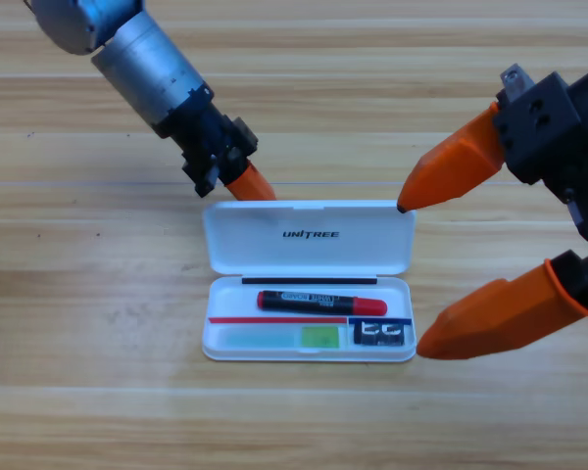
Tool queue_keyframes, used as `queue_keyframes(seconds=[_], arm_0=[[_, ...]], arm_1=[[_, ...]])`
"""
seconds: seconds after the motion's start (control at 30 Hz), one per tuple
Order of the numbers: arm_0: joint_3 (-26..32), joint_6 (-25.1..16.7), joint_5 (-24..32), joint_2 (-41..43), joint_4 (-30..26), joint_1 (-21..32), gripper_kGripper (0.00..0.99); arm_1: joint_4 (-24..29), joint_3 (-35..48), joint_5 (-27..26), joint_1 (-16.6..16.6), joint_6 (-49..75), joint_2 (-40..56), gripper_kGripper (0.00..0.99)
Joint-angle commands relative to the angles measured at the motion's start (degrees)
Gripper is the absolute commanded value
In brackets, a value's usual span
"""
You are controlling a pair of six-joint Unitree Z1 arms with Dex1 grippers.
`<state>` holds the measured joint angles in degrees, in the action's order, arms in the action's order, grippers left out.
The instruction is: Clean up eraser and pencils
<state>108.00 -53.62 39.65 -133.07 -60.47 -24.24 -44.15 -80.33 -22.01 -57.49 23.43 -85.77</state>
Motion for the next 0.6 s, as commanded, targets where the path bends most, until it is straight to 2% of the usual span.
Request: queue_keyframes(seconds=[0.03, 0.33, 0.6], arm_0=[[-2.44, 0.62, -2.20, 1.50, -0.62, -3.80, 0.000], [-6.93, 0.71, -5.98, 2.91, 0.70, -6.44, 0.000], [-12.99, 1.68, -8.80, 4.14, 6.24, -8.11, 0.000]], arm_1=[[1.08, 1.76, -0.66, 0.36, -0.58, 1.40, 0.990], [1.08, 1.76, -0.93, 0.36, -0.67, 1.22, 0.990], [1.17, 1.76, -1.19, 0.36, -0.84, 1.04, 0.990]])
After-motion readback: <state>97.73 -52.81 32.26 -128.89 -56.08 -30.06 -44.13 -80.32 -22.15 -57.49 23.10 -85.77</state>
